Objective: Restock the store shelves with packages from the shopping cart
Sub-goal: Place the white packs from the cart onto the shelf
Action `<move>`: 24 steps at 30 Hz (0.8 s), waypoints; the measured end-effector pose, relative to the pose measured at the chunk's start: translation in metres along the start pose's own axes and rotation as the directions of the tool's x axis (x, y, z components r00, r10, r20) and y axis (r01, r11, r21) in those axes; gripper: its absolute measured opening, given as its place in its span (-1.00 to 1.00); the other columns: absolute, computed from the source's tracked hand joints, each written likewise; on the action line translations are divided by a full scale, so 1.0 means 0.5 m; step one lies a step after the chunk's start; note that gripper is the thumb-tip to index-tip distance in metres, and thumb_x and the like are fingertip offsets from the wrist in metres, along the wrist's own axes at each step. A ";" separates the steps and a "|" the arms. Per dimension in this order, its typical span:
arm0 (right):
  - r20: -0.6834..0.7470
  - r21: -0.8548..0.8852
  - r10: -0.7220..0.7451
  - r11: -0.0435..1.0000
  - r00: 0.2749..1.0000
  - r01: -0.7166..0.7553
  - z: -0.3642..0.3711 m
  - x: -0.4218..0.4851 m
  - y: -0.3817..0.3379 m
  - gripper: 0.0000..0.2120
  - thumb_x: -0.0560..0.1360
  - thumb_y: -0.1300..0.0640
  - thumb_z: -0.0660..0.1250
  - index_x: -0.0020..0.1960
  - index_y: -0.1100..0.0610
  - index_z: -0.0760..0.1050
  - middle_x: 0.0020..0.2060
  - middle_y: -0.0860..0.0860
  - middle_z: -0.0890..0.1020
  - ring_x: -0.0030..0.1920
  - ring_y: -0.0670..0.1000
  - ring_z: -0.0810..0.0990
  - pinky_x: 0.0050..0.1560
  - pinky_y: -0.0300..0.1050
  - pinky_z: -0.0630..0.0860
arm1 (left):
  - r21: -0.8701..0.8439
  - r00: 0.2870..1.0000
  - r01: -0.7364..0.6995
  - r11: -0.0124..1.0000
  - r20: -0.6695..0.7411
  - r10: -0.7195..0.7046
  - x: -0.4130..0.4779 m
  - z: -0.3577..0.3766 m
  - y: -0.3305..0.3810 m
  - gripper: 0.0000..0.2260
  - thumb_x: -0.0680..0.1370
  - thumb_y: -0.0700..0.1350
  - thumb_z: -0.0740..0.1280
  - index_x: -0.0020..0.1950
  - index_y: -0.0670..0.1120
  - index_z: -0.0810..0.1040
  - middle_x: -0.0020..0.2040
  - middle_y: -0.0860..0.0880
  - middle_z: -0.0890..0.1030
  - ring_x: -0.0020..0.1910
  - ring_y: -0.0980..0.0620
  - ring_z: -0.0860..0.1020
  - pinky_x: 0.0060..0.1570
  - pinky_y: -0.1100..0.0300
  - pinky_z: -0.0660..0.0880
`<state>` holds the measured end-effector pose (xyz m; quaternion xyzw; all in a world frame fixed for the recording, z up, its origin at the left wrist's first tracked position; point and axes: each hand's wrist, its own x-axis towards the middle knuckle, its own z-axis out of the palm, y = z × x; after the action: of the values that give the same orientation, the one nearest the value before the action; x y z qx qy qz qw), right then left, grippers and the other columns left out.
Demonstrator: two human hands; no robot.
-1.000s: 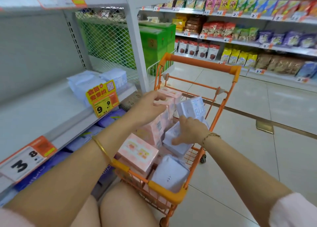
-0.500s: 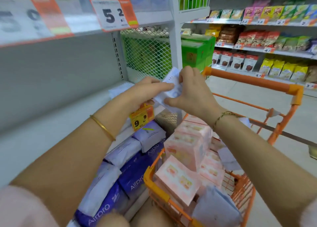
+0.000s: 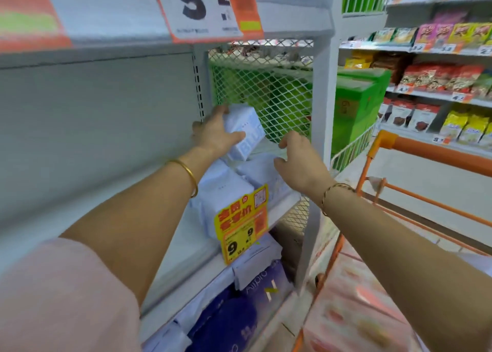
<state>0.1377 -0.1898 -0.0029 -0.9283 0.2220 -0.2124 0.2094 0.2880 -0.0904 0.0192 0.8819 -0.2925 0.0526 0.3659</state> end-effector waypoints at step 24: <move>0.162 -0.184 0.005 0.983 0.987 0.025 -0.005 -0.037 0.000 -0.70 0.61 0.11 0.06 0.29 0.17 0.35 0.23 0.15 0.44 0.27 0.25 0.37 0.26 0.15 0.35 | 0.249 0.960 -0.060 0.967 0.279 -0.012 -0.038 0.021 -0.006 -0.63 0.54 -0.16 0.14 0.32 0.11 0.39 0.38 -0.11 0.39 0.40 -0.14 0.22 0.37 -0.02 0.21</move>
<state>0.1214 -0.1813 -0.0064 -0.9591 0.2184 -0.1160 0.1381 0.2728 -0.0867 0.0040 0.9166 -0.3425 -0.0301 0.2042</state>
